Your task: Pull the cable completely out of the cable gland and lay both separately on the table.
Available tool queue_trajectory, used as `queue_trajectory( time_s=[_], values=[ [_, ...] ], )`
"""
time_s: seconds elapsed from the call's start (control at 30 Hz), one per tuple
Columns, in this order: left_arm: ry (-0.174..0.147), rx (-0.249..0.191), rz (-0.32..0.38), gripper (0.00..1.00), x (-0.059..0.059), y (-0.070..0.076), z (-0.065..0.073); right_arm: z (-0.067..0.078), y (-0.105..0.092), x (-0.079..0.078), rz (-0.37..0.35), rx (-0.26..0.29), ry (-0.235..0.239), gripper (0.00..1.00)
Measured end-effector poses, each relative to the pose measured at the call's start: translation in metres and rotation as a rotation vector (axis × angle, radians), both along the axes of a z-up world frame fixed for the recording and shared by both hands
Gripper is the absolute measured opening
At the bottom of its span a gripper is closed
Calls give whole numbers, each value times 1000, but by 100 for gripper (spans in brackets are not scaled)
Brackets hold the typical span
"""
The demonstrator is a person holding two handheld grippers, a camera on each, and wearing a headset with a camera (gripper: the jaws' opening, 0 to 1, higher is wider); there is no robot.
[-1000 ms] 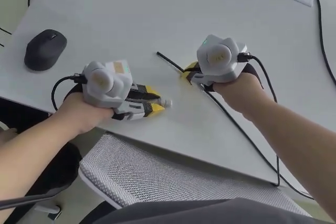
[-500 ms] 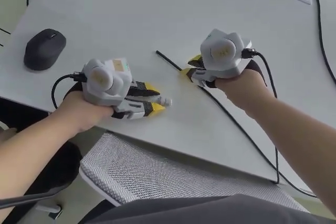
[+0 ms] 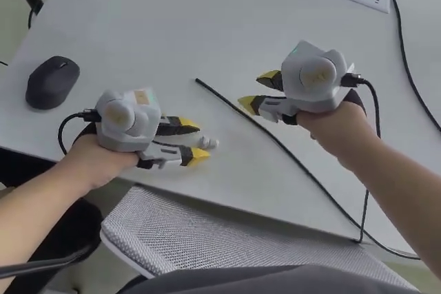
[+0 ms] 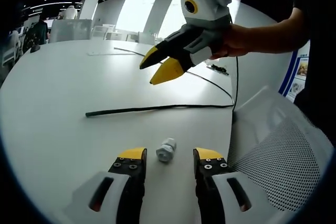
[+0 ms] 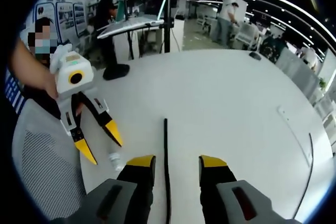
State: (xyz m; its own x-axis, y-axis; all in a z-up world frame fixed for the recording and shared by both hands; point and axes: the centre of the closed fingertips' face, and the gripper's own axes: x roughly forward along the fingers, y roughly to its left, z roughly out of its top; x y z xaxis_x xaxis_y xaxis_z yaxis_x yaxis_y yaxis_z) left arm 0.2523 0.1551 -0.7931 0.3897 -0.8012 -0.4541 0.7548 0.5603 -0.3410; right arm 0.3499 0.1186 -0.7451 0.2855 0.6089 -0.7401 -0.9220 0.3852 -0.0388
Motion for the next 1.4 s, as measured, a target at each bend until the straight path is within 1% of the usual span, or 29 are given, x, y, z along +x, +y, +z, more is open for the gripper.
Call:
queue_trajectory(
  time_s=[0.1,0.23,0.3,0.4,0.5,0.67,0.77,0.83,0.9,0.93,0.97,1.0,1.07,1.1,1.13,1.17,1.2,1.27,1.33,1.4],
  values=[
    [4,-6,-5,40,-5,-1,6,12,-5,-2,-12,23,-6,34],
    [1,-19,-8,44,-11,-1,15,23,-14,-3,-39,53,0,38],
    [3,-33,-8,46,-13,-2,19,28,-20,-6,-48,61,10,39],
    [2,-50,-5,49,-16,-2,28,36,-29,-12,-55,70,8,40],
    [5,-77,2,52,-19,-3,37,44,-38,-18,-66,88,15,42],
    [6,-82,-1,53,-24,-4,43,60,-61,-28,-93,121,17,43],
    [8,-93,2,53,-27,-6,52,70,-75,-35,-112,143,17,45],
    [10,-113,7,54,-28,-8,61,75,-86,-40,-123,148,14,45],
    [10,-126,17,54,-27,-7,69,77,-97,-45,-135,147,8,46],
    [7,-130,21,54,-26,-7,71,78,-99,-46,-140,147,8,46],
    [-5,-136,29,55,-24,-6,77,79,-106,-49,-154,149,8,46],
    [-10,-137,32,56,-23,-6,79,80,-110,-50,-163,150,7,46],
    [-14,-145,41,58,-22,-5,85,84,-119,-54,-187,158,1,46],
    [-20,-144,40,59,-23,-6,90,86,-123,-55,-204,171,0,45],
    [-23,-141,39,59,-24,-6,90,87,-124,-56,-209,175,-1,46],
    [-30,-131,36,59,-25,-5,93,89,-131,-59,-224,181,-5,46],
    [-32,-130,37,60,-25,-5,95,89,-133,-60,-227,184,-9,46],
    [-34,-127,43,61,-26,-3,99,91,-139,-63,-249,217,-14,47],
    [-35,-125,53,63,-27,-1,101,90,-145,-69,-265,248,1,49],
    [-40,-118,65,64,-28,1,103,88,-149,-75,-276,280,5,53]
  ],
)
